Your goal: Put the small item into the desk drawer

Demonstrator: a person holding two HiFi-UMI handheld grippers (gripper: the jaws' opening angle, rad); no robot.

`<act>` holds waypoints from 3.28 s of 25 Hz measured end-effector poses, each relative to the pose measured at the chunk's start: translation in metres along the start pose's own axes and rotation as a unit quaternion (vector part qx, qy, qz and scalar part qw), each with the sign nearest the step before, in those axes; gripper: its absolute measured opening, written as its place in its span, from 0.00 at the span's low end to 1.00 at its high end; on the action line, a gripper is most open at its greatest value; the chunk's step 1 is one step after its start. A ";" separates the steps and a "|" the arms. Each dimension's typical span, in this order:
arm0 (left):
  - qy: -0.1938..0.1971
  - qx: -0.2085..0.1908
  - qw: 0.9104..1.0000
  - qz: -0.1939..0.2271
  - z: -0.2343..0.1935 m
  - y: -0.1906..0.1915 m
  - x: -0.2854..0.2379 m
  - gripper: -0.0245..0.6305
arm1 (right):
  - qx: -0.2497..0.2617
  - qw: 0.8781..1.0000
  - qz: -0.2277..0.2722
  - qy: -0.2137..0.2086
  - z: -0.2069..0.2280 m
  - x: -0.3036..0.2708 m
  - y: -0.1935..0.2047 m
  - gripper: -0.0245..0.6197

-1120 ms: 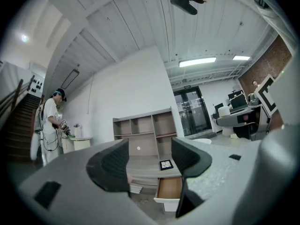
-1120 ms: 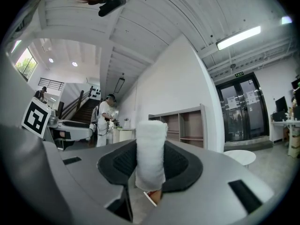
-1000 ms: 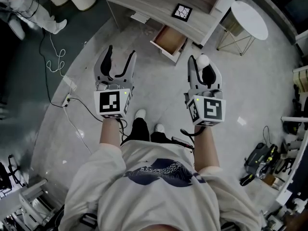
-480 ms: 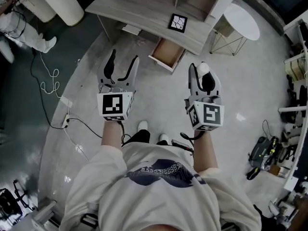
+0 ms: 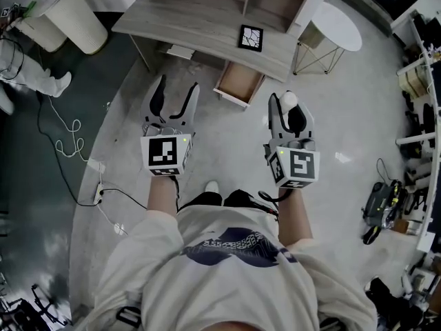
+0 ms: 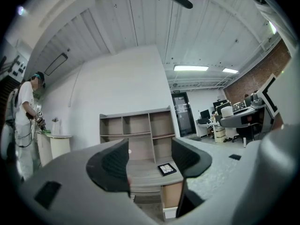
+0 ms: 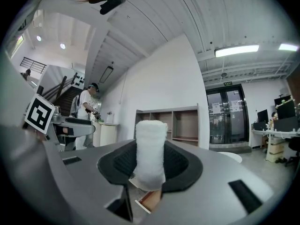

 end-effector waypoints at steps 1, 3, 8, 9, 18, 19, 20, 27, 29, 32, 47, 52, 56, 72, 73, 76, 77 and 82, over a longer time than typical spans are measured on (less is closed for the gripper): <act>0.001 0.002 1.000 0.001 -0.003 0.001 -0.001 0.45 | 0.002 1.000 -0.001 0.002 -0.002 -0.001 -0.001 0.24; 0.005 0.005 1.000 0.002 -0.007 0.002 -0.001 0.45 | 0.004 1.000 -0.003 0.008 -0.005 -0.002 -0.001 0.24; 0.014 0.017 1.000 -0.005 -0.008 0.011 -0.004 0.45 | 0.006 1.000 -0.012 0.014 -0.005 -0.004 0.004 0.24; 0.014 0.019 1.000 -0.007 -0.008 0.014 -0.006 0.45 | 0.006 1.000 -0.015 0.015 -0.003 -0.006 0.006 0.24; -0.006 0.019 1.000 -0.023 -0.021 0.030 -0.031 0.45 | -0.005 1.000 -0.027 0.006 0.007 -0.050 0.029 0.24; -0.009 0.018 1.000 -0.024 -0.024 0.030 -0.036 0.44 | -0.005 1.000 -0.027 0.005 0.009 -0.057 0.030 0.24; -0.012 0.017 1.000 -0.024 -0.027 0.031 -0.043 0.45 | -0.004 1.000 -0.026 0.004 0.011 -0.065 0.030 0.24; -0.007 0.010 1.000 -0.021 -0.032 0.027 -0.109 0.45 | 0.016 1.000 -0.024 0.003 0.044 -0.117 0.034 0.24; -0.002 0.007 1.000 -0.021 -0.030 0.023 -0.130 0.45 | 0.016 1.000 -0.021 0.003 0.056 -0.132 0.032 0.24; 0.004 -0.001 1.000 -0.021 -0.027 0.016 -0.160 0.45 | 0.014 1.000 -0.018 -0.005 0.073 -0.155 0.029 0.24; 0.024 -0.003 0.999 -0.043 -0.045 0.035 -0.225 0.45 | -0.008 0.999 -0.036 0.005 0.092 -0.208 0.053 0.24; 0.052 0.004 0.998 -0.034 -0.076 0.045 -0.241 0.45 | -0.003 0.998 -0.045 0.039 0.074 -0.220 0.057 0.24; 0.088 0.009 0.996 -0.029 -0.111 0.050 -0.255 0.45 | 0.011 0.996 -0.052 0.076 0.048 -0.232 0.054 0.24; 0.220 0.020 0.975 -0.023 -0.186 0.071 -0.284 0.45 | 0.010 0.971 -0.081 0.225 -0.025 -0.231 0.049 0.24; 0.223 0.021 0.974 -0.025 -0.185 0.073 -0.283 0.45 | 0.009 0.970 -0.084 0.228 -0.025 -0.228 0.051 0.24; 0.227 0.027 0.973 -0.035 -0.182 0.082 -0.281 0.45 | 0.001 0.968 -0.092 0.232 -0.026 -0.227 0.060 0.24; 0.227 0.028 0.973 -0.040 -0.181 0.086 -0.281 0.45 | 0.000 0.969 -0.094 0.230 -0.026 -0.227 0.063 0.24; 0.223 0.028 0.973 -0.058 -0.166 0.099 -0.275 0.45 | -0.005 0.972 -0.105 0.209 -0.020 -0.224 0.082 0.24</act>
Point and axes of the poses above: the fingertips, and each gripper's own axes: x backward along the fingers, z to its right, y out of its underside, the point moved 10 cm from there along x, backward along the fingers, and after that the axes turned 10 degrees about y, right-handed, at the moved point
